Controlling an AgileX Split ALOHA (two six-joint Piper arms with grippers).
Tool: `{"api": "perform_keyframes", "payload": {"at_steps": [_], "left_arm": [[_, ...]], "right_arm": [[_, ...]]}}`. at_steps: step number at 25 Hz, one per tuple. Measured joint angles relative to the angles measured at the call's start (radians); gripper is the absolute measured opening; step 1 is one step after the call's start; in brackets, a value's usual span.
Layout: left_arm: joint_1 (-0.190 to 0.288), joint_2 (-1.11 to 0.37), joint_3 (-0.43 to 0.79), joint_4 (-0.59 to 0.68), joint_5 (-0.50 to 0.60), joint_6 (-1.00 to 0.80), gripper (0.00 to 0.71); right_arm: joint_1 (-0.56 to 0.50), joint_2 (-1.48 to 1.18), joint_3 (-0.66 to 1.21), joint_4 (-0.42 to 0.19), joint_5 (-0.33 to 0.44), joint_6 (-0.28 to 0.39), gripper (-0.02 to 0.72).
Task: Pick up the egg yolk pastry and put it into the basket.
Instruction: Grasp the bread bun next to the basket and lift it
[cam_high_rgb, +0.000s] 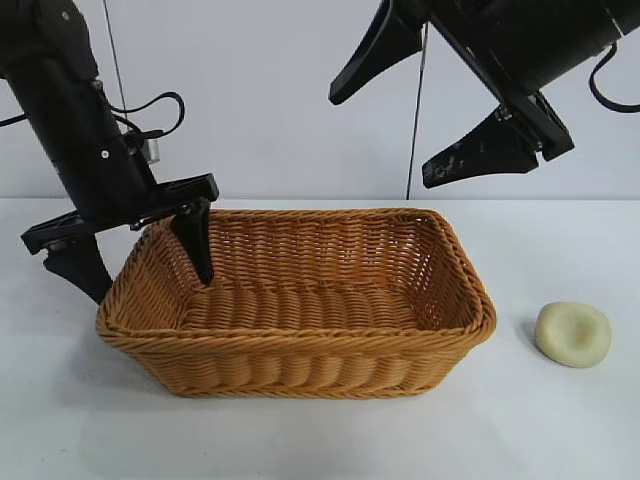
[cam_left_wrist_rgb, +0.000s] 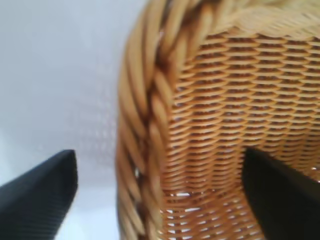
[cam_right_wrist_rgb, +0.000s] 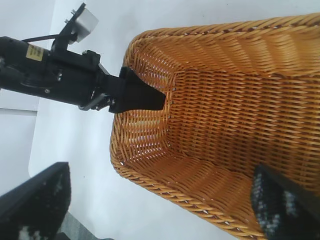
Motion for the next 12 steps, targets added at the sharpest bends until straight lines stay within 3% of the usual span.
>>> {"api": "perform_keyframes", "payload": {"at_steps": [5,12], "left_arm": [[0.017,-0.030,-0.059,0.170,0.056,-0.003,0.694],[0.142,-0.030,-0.063,0.220,0.106,0.002,0.694]], "right_arm": [[0.000,0.000,0.000,0.000,0.005,0.000,0.695],[0.000,0.000,0.000,0.000,0.007,0.000,0.695]]}}
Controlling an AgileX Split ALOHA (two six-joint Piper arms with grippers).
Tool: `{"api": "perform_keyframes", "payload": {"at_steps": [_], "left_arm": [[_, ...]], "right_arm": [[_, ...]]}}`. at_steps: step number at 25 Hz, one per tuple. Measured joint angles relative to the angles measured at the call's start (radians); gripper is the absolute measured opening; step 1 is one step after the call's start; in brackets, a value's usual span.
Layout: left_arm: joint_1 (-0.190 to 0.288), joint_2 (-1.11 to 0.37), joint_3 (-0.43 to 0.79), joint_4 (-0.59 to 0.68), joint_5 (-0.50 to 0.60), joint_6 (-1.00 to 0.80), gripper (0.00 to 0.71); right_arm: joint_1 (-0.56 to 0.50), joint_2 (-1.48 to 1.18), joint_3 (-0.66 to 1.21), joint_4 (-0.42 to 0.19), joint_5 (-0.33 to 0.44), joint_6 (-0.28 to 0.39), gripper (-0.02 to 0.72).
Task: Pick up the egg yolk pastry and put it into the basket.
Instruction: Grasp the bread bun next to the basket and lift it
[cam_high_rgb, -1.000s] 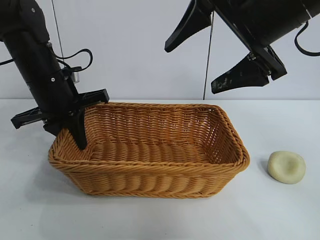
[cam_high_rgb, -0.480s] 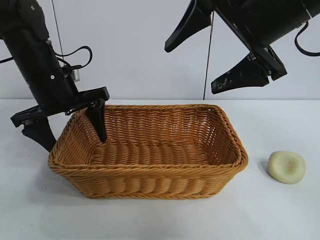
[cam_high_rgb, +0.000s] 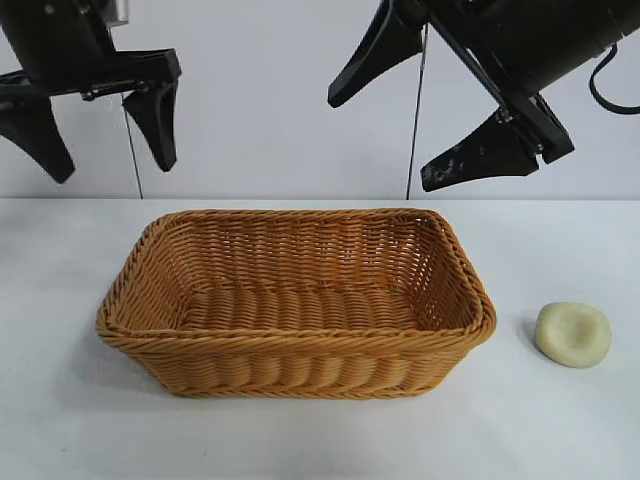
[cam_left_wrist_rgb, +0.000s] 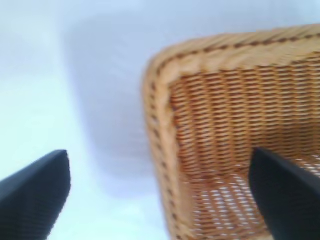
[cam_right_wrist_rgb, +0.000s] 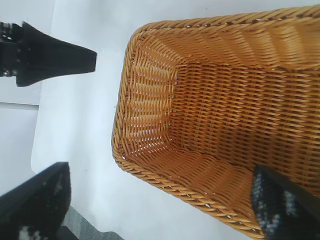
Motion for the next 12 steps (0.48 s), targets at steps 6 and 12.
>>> {"api": "perform_keyframes", "payload": {"at_steps": [6,12], "left_arm": [[0.046,0.000,0.000,0.010,0.051,0.030,0.695],[0.046,-0.075,0.057,0.022,0.053,0.035,0.695]], "right_arm": [[0.000,0.000,0.000,0.000,0.000,0.000,0.695],[0.000,0.000,0.000,0.000,0.000,0.000,0.695]]}}
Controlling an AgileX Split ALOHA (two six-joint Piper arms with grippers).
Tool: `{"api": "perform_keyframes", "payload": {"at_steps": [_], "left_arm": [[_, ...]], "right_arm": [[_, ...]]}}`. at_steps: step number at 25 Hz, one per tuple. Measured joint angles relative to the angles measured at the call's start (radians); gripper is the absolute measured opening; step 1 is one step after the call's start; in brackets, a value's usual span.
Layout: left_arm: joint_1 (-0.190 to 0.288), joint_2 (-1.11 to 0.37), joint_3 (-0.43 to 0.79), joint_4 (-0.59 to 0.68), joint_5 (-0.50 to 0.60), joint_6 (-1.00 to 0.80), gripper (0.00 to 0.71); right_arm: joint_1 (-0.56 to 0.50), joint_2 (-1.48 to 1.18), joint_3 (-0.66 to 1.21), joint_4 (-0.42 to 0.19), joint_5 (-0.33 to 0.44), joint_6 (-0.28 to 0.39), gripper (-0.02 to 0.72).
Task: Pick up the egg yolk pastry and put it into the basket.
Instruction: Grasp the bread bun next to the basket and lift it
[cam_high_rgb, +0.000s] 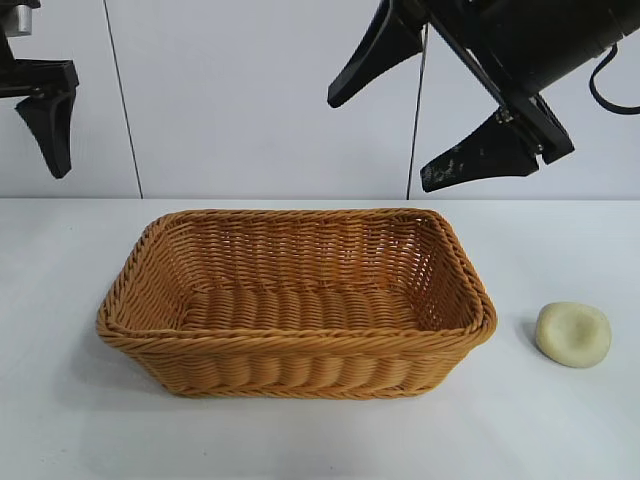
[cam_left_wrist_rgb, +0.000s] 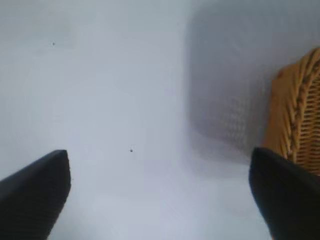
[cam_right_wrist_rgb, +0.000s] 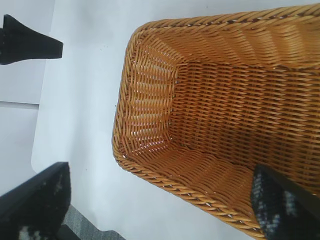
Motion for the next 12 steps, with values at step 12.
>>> {"api": "perform_keyframes", "payload": {"at_steps": [12], "left_arm": [[0.000,-0.589,0.446,-0.001,0.003,0.002,0.695]], "right_arm": [[0.000,0.000,0.000,0.000,0.022,0.000,0.695]]}}
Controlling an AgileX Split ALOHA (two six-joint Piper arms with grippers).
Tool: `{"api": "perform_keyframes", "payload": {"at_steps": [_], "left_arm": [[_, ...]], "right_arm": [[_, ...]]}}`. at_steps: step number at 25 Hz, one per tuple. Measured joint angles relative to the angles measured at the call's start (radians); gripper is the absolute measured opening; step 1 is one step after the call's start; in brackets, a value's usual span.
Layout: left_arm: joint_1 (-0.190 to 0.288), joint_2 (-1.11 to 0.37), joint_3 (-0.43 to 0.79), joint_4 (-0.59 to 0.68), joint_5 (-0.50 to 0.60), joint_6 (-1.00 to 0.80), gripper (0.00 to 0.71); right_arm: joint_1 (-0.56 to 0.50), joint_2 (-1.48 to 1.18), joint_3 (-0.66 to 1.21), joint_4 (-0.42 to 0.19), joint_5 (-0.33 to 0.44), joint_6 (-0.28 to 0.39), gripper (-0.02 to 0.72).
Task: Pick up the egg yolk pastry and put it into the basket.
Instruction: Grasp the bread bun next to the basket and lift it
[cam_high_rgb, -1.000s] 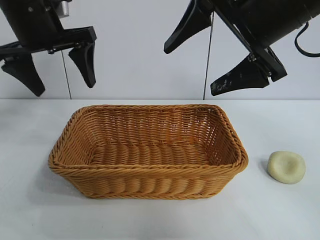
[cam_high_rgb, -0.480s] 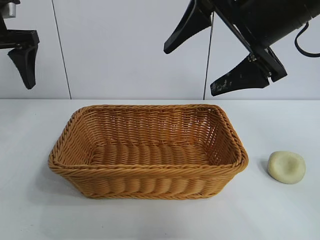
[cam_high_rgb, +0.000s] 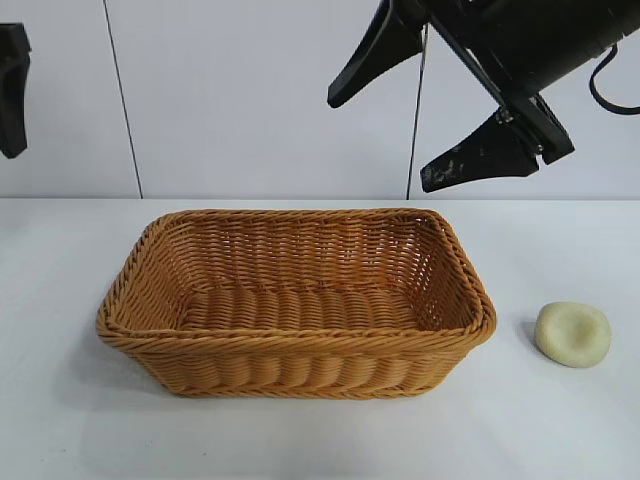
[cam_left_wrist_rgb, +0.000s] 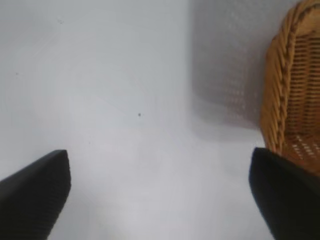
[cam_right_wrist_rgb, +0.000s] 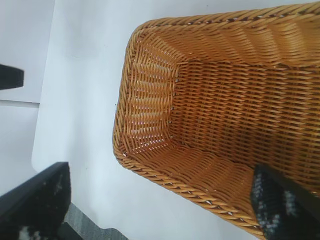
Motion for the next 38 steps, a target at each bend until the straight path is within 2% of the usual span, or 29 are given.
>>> {"api": "perform_keyframes", "payload": {"at_steps": [8,14,20,27,29,31,36,38], "left_arm": [[0.000,-0.455,0.371,0.004,-0.003,0.000,0.695],[0.000,-0.771,0.581,0.012,-0.087,0.000,0.695],[0.000,-1.013,0.635,0.016,-0.133,0.007,0.695],[0.000,-1.081,0.636,0.018,-0.139,0.007,0.695],[0.002,-1.082,0.636,0.018,-0.139,0.007,0.695],[0.013,-1.098,0.636,0.018,-0.139,0.007,0.695],[0.071,-1.220,0.636,0.019,-0.143,0.007,0.695],[0.077,-1.281,0.636,0.019,-0.143,0.007,0.695]], "right_arm": [[0.000,0.000,0.000,0.000,0.000,0.000,0.695],[0.000,0.000,0.000,0.000,0.000,0.000,0.695],[0.000,0.000,0.000,0.000,0.000,0.000,0.695],[0.000,0.000,-0.010,-0.011,0.016,0.000,0.695],[0.000,0.000,-0.032,-0.055,0.028,0.011,0.695],[0.000,0.000,-0.062,-0.123,0.036,0.051,0.695],[-0.004,0.000,-0.139,-0.405,0.084,0.236,0.695],[-0.026,0.000,-0.154,-0.486,0.106,0.279,0.695]]}}
